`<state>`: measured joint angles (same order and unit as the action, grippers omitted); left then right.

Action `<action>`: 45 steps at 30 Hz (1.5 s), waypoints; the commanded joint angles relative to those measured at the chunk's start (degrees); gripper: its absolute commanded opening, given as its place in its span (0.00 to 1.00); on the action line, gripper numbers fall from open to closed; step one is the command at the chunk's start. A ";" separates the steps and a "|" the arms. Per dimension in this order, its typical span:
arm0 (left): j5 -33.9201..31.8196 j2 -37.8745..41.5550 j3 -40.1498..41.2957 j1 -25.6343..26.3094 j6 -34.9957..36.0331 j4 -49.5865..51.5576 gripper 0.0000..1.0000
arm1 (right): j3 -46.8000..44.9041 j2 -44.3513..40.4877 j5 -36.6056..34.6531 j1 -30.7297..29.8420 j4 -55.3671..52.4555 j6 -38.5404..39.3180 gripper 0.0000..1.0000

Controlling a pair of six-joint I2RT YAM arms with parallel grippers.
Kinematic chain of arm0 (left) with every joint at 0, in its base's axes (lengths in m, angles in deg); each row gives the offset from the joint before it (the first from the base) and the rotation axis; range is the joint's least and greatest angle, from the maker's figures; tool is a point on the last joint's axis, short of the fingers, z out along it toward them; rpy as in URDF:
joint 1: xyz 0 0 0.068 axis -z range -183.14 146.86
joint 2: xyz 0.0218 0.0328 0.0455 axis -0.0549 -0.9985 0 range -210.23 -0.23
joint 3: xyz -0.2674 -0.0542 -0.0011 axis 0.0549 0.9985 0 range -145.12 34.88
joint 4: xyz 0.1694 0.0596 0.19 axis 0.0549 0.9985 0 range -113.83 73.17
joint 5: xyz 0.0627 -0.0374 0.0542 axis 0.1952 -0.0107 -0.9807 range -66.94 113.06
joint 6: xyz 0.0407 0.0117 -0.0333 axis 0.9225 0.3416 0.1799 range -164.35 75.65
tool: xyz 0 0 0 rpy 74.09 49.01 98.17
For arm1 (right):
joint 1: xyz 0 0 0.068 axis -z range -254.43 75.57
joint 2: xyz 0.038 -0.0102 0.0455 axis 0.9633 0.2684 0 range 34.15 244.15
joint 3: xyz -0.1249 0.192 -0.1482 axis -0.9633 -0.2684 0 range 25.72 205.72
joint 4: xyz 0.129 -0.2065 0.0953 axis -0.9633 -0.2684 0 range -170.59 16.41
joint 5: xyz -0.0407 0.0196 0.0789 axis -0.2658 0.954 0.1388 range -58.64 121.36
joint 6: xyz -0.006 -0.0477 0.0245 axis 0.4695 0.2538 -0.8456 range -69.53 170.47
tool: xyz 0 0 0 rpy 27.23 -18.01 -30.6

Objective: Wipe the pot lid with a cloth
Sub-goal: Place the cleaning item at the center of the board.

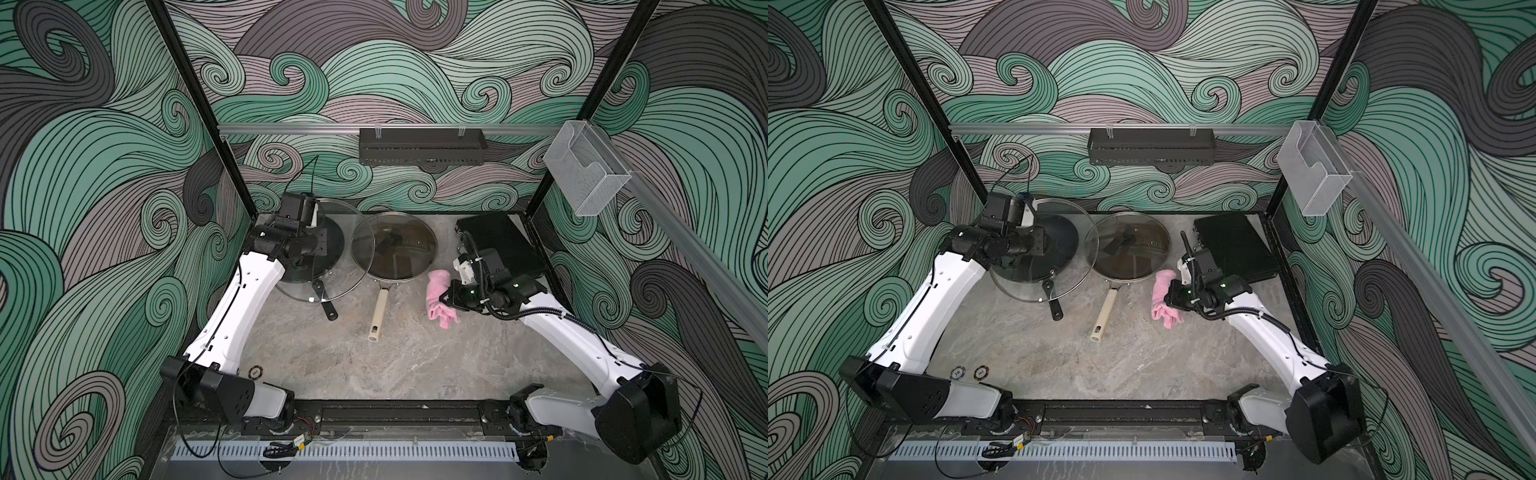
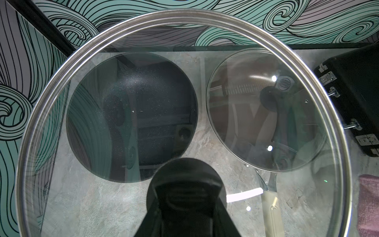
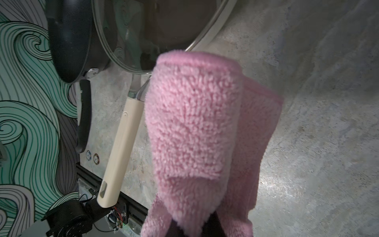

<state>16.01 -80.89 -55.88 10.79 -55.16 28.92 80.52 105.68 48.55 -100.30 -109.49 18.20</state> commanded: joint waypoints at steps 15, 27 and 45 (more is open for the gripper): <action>6.84 -8.79 -5.48 -10.30 0.44 -9.04 0.00 | -4.60 9.68 -10.34 -0.47 -0.60 0.99 0.00; 3.84 -17.94 -13.20 -12.34 3.45 -5.60 0.00 | -4.84 14.28 -10.20 -0.40 -0.25 1.71 0.26; 0.77 -32.04 -26.23 -14.36 6.41 -0.64 0.00 | -0.20 14.28 -7.28 -0.10 -3.46 0.21 0.55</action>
<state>18.26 -113.31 -77.11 -2.67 -49.82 30.80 78.51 121.48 40.20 -100.56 -111.06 19.53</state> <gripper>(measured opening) 0.320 0.541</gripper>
